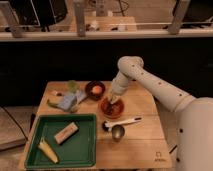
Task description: Place grapes in red bowl
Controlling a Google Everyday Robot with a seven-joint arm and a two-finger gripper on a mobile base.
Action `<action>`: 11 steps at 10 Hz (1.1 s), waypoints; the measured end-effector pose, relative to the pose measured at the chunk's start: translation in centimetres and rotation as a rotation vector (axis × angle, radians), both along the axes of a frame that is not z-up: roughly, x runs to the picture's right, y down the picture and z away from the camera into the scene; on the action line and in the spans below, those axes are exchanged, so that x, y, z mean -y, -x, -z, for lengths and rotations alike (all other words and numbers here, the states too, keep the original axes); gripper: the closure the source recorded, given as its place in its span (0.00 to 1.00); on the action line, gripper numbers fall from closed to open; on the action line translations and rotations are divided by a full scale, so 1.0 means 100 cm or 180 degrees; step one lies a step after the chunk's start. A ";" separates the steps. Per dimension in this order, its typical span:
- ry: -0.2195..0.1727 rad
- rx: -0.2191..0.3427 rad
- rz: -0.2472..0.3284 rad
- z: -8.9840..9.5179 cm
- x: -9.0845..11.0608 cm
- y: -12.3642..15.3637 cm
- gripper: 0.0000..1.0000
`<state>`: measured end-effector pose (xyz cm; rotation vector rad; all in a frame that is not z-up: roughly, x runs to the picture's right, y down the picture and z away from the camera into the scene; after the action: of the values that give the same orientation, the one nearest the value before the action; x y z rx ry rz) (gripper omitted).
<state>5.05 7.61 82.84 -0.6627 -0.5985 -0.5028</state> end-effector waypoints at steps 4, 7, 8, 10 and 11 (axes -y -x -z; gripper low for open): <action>0.0064 0.0023 -0.0058 -0.004 -0.005 -0.006 0.74; 0.0070 0.0018 -0.0130 -0.007 -0.003 -0.011 0.45; 0.0066 0.0012 -0.0158 -0.007 -0.001 -0.013 0.33; 0.0064 0.0003 -0.0189 -0.008 0.002 -0.016 0.21; 0.0077 -0.0002 -0.0189 -0.007 0.002 -0.017 0.20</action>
<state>6.78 7.39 83.57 -0.6661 -0.6226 -0.4406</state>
